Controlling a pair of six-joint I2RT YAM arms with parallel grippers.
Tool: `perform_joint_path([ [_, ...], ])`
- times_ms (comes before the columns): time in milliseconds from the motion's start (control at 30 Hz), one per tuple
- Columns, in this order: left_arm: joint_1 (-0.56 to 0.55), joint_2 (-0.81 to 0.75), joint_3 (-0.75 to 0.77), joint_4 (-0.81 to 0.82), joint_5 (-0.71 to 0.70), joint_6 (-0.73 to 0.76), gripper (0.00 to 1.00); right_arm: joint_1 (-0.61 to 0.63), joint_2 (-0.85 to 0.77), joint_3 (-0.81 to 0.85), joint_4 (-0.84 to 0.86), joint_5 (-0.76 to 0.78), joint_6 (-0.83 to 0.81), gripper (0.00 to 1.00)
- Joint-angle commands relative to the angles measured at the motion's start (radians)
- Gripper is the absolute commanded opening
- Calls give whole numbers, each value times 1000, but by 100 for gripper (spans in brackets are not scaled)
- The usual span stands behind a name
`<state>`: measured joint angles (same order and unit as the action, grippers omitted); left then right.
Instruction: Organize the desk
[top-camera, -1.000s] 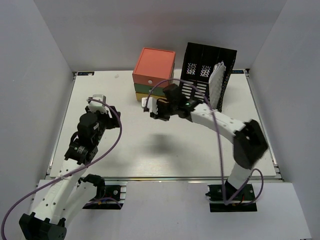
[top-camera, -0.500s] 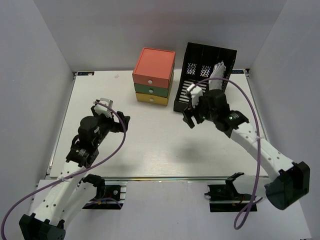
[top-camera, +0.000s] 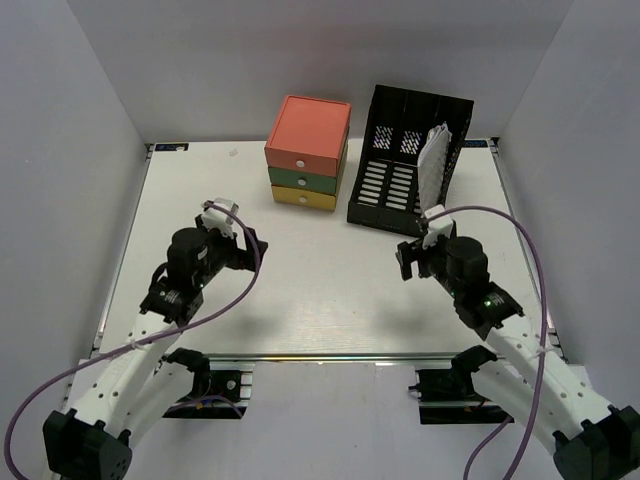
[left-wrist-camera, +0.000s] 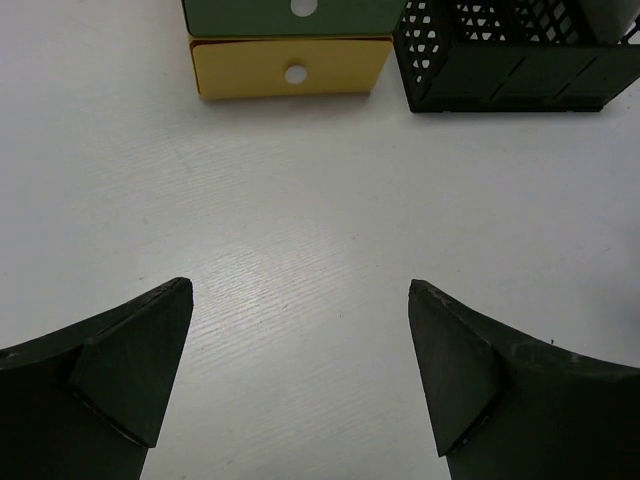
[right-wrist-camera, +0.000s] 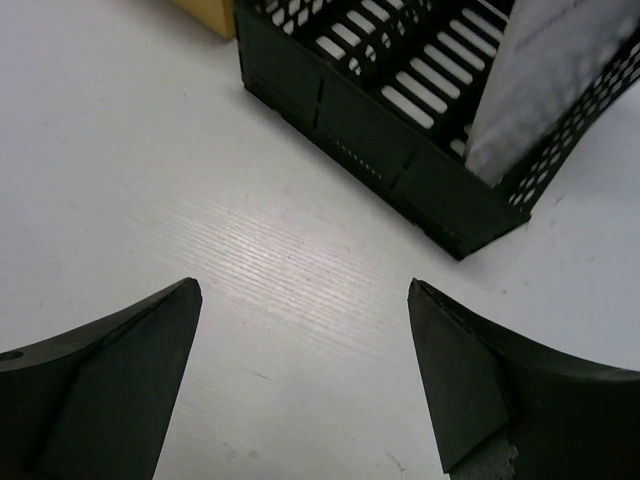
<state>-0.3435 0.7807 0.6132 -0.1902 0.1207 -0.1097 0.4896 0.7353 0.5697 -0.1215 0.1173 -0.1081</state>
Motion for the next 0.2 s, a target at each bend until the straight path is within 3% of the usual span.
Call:
perform_joint_path([
  [0, -3, -61, -9, -5, 23, 2, 98, -26, -46, -73, 111, 71, 99, 89],
  [167, -3, -87, -20, 2, 7, -7, 98, -42, -36, -68, 100, 100, 113, 89],
])
